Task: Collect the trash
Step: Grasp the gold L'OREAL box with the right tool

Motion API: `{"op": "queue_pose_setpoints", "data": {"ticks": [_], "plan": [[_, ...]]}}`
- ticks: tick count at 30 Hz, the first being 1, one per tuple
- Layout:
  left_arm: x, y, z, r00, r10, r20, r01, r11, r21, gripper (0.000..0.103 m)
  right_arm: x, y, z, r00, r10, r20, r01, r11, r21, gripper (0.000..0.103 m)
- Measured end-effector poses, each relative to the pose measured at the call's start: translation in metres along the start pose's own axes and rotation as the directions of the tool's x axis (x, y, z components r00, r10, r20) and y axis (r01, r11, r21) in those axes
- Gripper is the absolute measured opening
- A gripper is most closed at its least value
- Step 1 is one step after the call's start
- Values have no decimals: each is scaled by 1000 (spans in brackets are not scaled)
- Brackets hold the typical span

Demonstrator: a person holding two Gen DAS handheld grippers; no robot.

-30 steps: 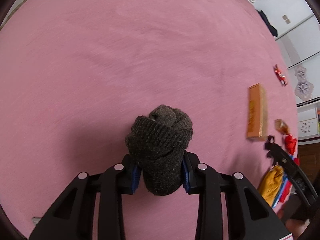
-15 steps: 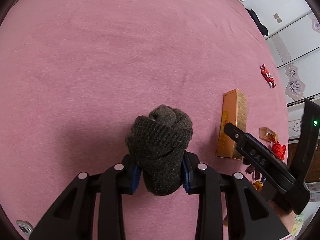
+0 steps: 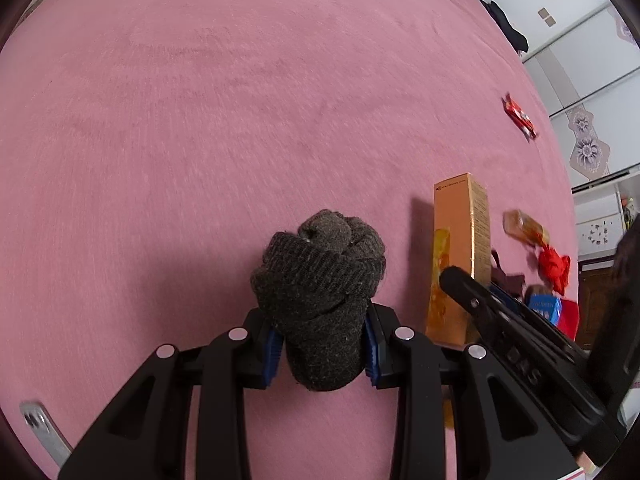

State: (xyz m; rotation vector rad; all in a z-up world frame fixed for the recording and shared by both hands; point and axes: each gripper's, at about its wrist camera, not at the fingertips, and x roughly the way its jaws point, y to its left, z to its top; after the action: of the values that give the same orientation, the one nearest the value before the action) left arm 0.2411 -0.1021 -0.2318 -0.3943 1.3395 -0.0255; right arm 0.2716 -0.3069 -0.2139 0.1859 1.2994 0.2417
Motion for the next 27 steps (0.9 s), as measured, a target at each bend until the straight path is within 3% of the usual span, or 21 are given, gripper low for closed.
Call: {"op": "queue_pose_setpoints", "data": {"ticks": [7, 18, 23, 27], "plan": [[-22, -45, -56, 1000, 8, 6, -8, 1000, 4, 33, -63, -28, -37, 998, 53, 15, -52, 998, -45, 35], [-48, -147, -140, 998, -40, 55, 45, 996, -79, 33, -157, -115, -81, 997, 72, 31, -68, 989, -128, 35], [-56, -200, -169, 996, -69, 54, 72, 996, -58, 33, -194, -156, -92, 998, 48, 42, -42, 989, -139, 35], [-62, -237, -185, 996, -77, 36, 77, 997, 13, 33, -217, -183, -101, 998, 35, 58, -29, 995, -95, 35]]}}
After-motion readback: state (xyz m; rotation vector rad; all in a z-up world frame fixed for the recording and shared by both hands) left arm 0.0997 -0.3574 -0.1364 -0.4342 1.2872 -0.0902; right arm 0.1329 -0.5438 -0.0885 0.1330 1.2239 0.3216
